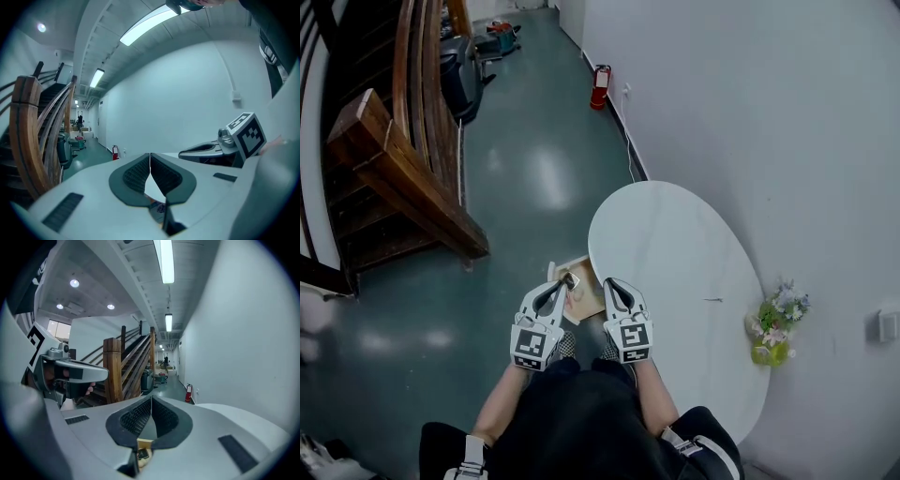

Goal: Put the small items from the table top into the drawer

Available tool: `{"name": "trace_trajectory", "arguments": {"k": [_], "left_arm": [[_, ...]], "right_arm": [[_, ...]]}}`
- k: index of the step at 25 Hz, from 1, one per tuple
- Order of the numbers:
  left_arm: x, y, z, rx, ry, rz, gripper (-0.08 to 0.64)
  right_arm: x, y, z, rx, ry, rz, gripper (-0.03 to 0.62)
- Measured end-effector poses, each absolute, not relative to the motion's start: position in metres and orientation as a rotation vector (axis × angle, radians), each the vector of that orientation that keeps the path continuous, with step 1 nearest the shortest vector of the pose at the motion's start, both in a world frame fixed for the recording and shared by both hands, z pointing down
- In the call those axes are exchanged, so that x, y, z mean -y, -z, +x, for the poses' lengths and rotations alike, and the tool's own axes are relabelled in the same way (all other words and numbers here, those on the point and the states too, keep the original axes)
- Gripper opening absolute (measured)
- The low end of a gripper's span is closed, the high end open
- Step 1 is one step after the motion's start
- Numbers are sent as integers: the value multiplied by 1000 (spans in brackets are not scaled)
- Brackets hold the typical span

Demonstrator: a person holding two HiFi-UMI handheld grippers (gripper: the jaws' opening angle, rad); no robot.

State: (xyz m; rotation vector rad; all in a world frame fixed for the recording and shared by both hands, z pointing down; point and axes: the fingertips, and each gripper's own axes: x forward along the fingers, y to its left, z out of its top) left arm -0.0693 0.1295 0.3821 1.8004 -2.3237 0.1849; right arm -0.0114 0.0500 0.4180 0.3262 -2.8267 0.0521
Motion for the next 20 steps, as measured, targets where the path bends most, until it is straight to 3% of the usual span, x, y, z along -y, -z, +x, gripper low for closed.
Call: {"name": "trace_trajectory", "arguments": {"k": [20], "left_arm": [[-152, -375, -53, 2323, -177, 1846, 20]], "right_arm": [[-59, -407, 43, 2846, -89, 464, 34]]}}
